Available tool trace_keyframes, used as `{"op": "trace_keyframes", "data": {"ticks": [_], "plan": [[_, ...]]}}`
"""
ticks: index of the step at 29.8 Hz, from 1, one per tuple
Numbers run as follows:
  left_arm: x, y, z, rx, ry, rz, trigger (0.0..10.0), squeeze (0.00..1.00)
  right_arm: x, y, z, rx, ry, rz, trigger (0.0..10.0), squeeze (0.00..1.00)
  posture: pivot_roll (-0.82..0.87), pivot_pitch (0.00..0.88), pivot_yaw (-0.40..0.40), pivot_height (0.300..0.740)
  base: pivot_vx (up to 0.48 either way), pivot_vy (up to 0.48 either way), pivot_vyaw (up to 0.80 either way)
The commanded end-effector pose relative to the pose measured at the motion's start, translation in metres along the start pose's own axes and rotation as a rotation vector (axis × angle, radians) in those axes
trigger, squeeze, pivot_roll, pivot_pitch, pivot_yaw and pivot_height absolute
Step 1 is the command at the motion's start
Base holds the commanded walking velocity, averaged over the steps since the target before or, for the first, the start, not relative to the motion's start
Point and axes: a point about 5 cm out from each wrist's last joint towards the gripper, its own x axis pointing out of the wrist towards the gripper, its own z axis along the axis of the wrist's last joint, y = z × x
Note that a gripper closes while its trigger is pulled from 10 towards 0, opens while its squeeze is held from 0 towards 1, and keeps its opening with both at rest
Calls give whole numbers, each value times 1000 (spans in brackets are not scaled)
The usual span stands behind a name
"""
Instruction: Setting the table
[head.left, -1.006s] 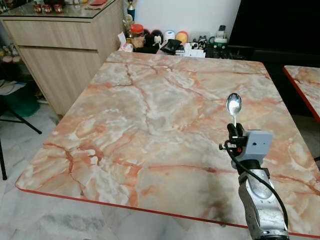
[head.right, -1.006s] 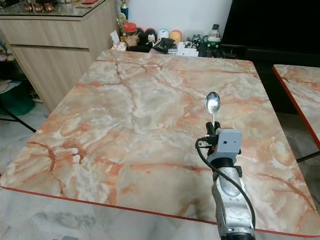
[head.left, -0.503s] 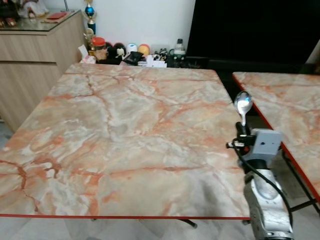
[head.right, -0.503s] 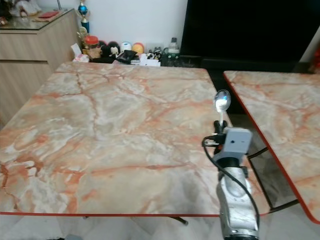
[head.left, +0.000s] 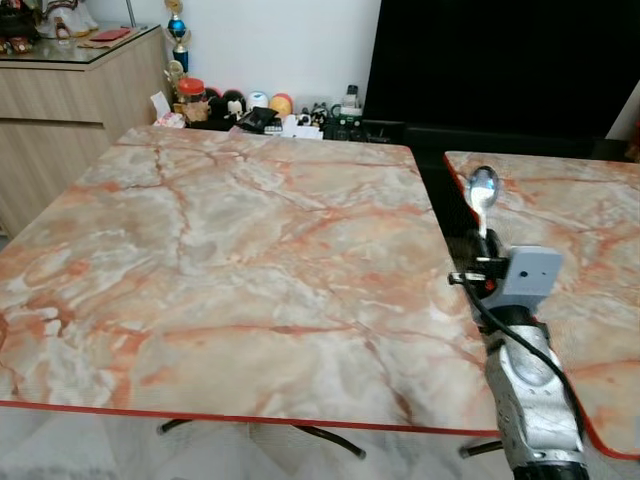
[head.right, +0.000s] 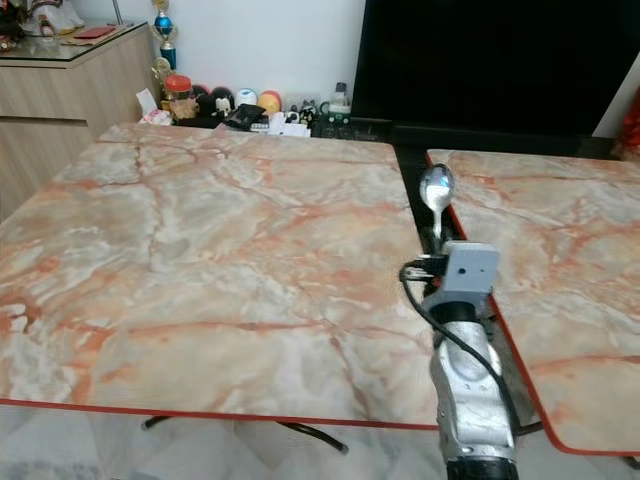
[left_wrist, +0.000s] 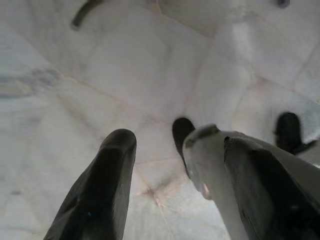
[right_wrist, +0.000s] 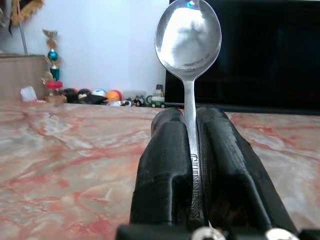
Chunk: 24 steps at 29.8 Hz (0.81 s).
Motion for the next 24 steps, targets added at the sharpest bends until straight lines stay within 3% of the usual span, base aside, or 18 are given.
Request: {"op": "trace_keyframes", "data": {"ticks": [1,15,24], "plan": [[0,-7,-6,21,29,-19,10000,0,0,-6,4,-8,-14,-20,10000,0,0,61,-6,740,0,-480,0],[-2,-1,-11,23,45,-11,10000,0,0,-7,4,-15,-17,-30,10000,0,-8,91,7,740,0,-480,0],[-10,12,-33,18,103,9,10000,0,2,-12,10,-32,-40,-50,10000,0,-10,102,10,740,0,-480,0]]}}
